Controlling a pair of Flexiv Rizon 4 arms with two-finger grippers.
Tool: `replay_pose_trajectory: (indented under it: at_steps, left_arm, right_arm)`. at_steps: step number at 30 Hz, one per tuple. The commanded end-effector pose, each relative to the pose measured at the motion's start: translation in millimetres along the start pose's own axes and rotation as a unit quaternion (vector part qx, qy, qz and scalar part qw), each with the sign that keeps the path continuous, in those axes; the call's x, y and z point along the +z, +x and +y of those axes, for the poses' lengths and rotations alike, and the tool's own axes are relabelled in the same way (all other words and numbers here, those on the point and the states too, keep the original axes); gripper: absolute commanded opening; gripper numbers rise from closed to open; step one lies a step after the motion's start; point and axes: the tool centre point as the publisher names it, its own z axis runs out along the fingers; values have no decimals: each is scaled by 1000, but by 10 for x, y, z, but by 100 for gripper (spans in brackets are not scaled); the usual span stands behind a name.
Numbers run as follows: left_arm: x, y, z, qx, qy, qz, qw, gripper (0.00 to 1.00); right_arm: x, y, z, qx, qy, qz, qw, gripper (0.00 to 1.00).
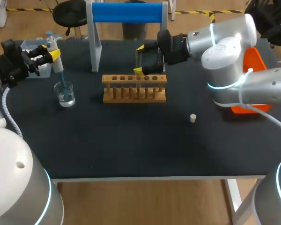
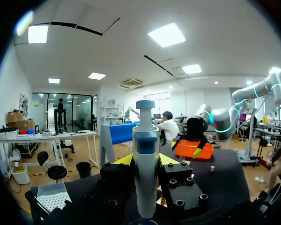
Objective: Invert the test tube, pick up the pipette, mount the tip to pipette, aspirate from beaker and dispense into the tube, eject the tip, return the pipette, and cap with the stopper.
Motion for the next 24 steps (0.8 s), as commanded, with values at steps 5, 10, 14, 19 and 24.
replay_pose_trajectory:
  at_steps: [5,10,14,19,24]
  left_arm:
    - [-12,-1,-4,0,0,2,1000,0]
    - [-12,-1,-4,0,0,2,1000,0]
    - [-12,-1,-4,0,0,2,1000,0]
    - [-12,-1,-4,0,0,2,1000,0]
    - [-12,-1,-4,0,0,2,1000,0]
  right_arm:
    - [108,13,2,-2,6,-4,1000,100]
    - [156,11,5,-5,11,-3,1000,100]
    - [184,3,-8,-6,13,-3,1000,100]
    - [210,-15,-26,-7,14,-1,1000,100]
    - [234,-32,-41,-9,16,1,1000,100]
